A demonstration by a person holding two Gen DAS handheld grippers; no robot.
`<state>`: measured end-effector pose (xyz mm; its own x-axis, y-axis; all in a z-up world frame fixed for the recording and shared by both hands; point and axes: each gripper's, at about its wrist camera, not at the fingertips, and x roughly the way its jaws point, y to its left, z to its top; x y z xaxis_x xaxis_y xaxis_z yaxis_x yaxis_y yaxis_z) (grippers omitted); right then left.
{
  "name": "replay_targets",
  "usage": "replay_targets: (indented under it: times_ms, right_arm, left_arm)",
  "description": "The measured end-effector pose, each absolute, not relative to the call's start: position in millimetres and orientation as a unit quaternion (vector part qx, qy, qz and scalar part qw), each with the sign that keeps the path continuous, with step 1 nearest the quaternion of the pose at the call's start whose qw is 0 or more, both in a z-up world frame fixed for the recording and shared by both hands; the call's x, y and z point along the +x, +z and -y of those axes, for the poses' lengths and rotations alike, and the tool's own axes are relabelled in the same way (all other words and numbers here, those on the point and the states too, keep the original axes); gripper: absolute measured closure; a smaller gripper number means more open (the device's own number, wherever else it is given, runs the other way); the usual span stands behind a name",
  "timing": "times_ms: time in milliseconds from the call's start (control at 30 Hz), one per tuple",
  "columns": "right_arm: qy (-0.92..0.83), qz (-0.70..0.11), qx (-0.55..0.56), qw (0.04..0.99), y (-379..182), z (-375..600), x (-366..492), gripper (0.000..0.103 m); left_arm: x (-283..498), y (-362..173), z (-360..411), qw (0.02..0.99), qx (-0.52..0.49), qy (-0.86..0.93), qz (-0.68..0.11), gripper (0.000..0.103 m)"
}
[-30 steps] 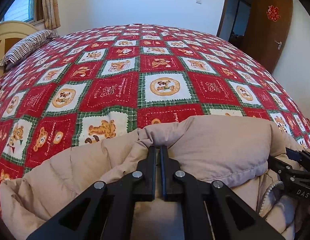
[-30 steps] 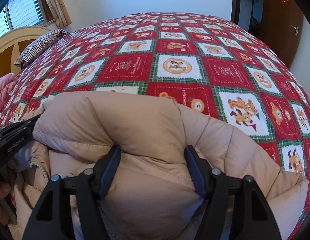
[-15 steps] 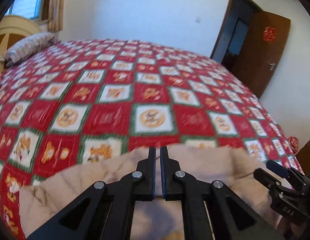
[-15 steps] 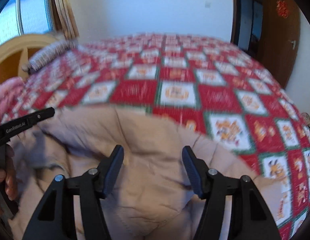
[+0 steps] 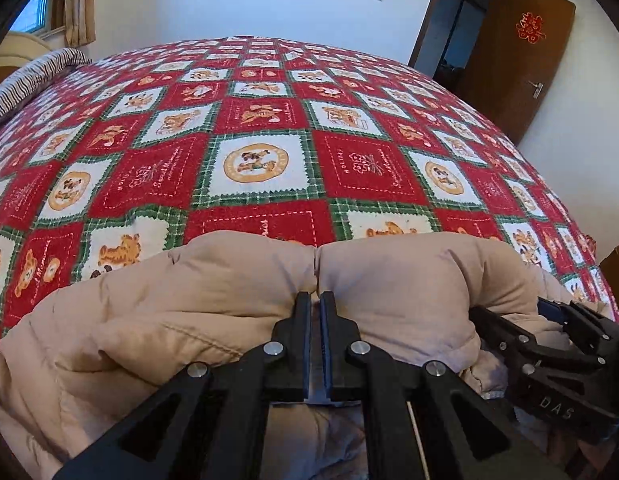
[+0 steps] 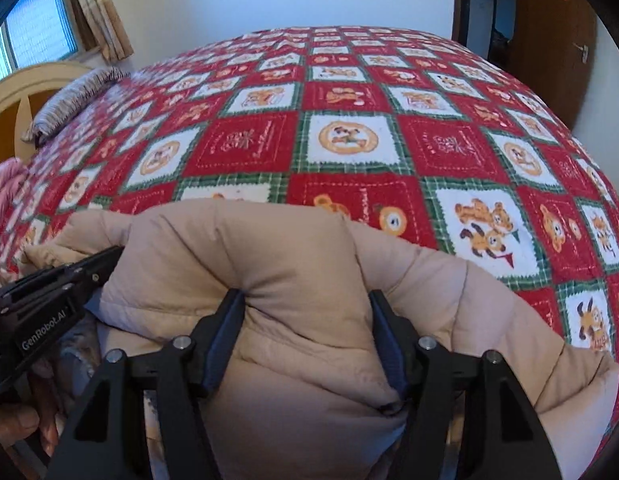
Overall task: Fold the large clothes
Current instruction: 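Carry the held hem over the jacket toward the collar with both grippers, then open both grippers and release the folded hem onto the jacket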
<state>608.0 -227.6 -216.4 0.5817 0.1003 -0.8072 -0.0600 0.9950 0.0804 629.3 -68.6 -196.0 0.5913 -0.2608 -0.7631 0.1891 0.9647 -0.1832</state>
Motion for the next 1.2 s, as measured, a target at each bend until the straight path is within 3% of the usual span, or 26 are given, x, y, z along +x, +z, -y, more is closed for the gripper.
replay_targets:
  times_ms: [733,833,933,1067,1100,1133,1167,1200]
  right_arm:
    - [0.022,-0.455,-0.026,0.89,-223.0,215.0,611.6,0.031]
    - [0.027,-0.465,-0.038,0.884,-217.4,214.8,614.6,0.029]
    - [0.027,-0.442,-0.029,0.896,-189.4,230.8,594.6,0.028]
    - [0.017,-0.413,0.011,0.91,-159.2,267.3,541.8,0.017]
    - [0.017,-0.414,0.017,0.91,-158.2,272.3,531.5,0.017]
    - [0.017,-0.416,0.02,0.909,-158.8,276.5,519.2,0.017]
    - [0.016,-0.42,0.024,0.907,-161.0,283.6,499.9,0.017]
    - [0.018,-0.421,0.028,0.907,-163.0,286.6,486.7,0.017]
  left_arm:
    - [634.9,-196.1,76.9,0.891,-0.013,-0.111,-0.44,0.099]
    - [633.3,-176.9,67.8,0.879,-0.034,-0.134,-0.456,0.099]
    - [605.0,-139.1,46.5,0.895,-0.054,-0.148,-0.418,0.099]
    - [549.2,-111.3,17.4,0.904,-0.045,-0.158,-0.394,0.097]
    - [534.5,-111.1,11.2,0.905,-0.042,-0.154,-0.394,0.089]
    - [522.9,-112.8,7.7,0.904,-0.038,-0.15,-0.398,0.064]
    - [508.8,-116.0,4.3,0.902,-0.031,-0.146,-0.404,0.047]
    - [495.9,-119.0,0.4,0.902,-0.028,-0.146,-0.406,0.017]
